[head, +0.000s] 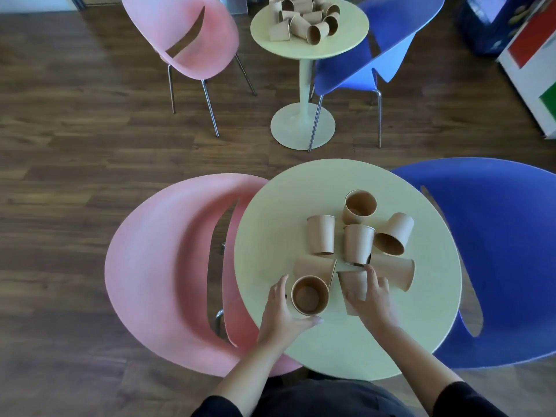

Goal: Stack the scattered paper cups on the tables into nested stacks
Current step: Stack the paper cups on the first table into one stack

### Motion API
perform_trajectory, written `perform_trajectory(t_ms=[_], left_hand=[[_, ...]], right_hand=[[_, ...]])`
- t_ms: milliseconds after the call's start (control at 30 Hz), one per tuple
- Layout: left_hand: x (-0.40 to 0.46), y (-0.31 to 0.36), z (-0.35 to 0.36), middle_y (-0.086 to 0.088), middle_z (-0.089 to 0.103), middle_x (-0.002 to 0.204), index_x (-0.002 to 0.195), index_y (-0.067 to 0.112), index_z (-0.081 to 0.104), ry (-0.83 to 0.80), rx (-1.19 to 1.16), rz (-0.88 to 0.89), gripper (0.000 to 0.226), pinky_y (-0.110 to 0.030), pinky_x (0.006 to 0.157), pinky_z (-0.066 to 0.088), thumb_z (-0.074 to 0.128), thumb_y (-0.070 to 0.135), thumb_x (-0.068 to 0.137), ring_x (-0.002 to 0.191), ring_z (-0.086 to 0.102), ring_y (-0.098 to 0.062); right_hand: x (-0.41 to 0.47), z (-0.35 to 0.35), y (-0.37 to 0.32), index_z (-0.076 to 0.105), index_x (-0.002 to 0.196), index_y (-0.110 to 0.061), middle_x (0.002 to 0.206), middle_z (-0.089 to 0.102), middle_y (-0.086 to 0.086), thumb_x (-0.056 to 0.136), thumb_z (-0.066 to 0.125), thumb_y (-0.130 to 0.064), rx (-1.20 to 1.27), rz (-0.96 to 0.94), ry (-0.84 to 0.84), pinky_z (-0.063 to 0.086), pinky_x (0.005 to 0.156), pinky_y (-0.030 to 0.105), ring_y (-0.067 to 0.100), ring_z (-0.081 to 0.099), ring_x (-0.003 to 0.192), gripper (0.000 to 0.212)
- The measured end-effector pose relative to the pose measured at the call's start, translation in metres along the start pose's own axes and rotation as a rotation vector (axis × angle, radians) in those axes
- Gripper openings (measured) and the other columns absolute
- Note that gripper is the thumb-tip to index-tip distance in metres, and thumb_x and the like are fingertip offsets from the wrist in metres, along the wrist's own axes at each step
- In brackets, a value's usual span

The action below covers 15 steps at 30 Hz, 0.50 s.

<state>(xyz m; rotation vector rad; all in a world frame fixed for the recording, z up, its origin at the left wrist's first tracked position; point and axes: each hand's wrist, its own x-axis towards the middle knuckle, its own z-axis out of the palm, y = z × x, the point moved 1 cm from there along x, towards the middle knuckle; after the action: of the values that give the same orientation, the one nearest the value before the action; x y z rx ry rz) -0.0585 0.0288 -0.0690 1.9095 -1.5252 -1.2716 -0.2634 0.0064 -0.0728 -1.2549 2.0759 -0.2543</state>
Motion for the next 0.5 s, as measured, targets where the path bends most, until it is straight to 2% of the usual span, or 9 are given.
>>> perform_trajectory(t_ms=[167,267,367,500], left_hand=[[0.001,-0.001,-0.001,0.008,0.041,0.143,0.146,0.021,0.031,-0.016,0.025,0.022,0.104,-0.019,0.105,0.034,0.088,0.043,0.062,0.132,0.042,-0.01],[0.002,0.0,0.001,0.011,0.045,0.138,0.143,0.02,0.036,-0.03,0.036,0.037,0.098,-0.015,0.101,0.032,0.088,0.043,0.063,0.128,0.044,-0.007],[0.005,0.001,0.001,0.016,0.049,0.125,0.137,0.019,0.042,-0.026,0.044,0.055,0.092,-0.012,0.095,0.031,0.089,0.042,0.061,0.115,0.046,-0.002],[0.009,-0.003,0.003,0.016,0.06,0.115,0.121,0.027,0.052,-0.011,0.042,0.068,0.079,-0.021,0.091,0.045,0.091,0.043,0.054,0.108,0.057,-0.007]], right_hand=[[-0.01,-0.007,0.01,0.022,0.145,-0.023,0.125,0.042,0.012,0.085,0.063,-0.036,0.011,-0.01,0.008,0.052,0.075,0.043,0.035,0.055,0.098,0.074],[-0.018,-0.011,0.014,0.022,0.145,-0.023,0.131,0.042,0.013,0.085,0.064,-0.037,0.047,-0.004,0.021,0.053,0.078,0.043,0.035,0.055,0.102,0.075],[-0.026,-0.016,0.012,0.023,0.145,-0.023,0.138,0.04,0.012,0.083,0.067,-0.037,0.111,-0.016,0.049,0.053,0.083,0.042,0.034,0.053,0.11,0.077],[-0.038,-0.025,0.0,0.027,0.142,-0.017,0.143,0.037,0.01,0.08,0.073,-0.031,0.216,-0.081,0.109,0.047,0.091,0.041,0.031,0.046,0.121,0.078]])
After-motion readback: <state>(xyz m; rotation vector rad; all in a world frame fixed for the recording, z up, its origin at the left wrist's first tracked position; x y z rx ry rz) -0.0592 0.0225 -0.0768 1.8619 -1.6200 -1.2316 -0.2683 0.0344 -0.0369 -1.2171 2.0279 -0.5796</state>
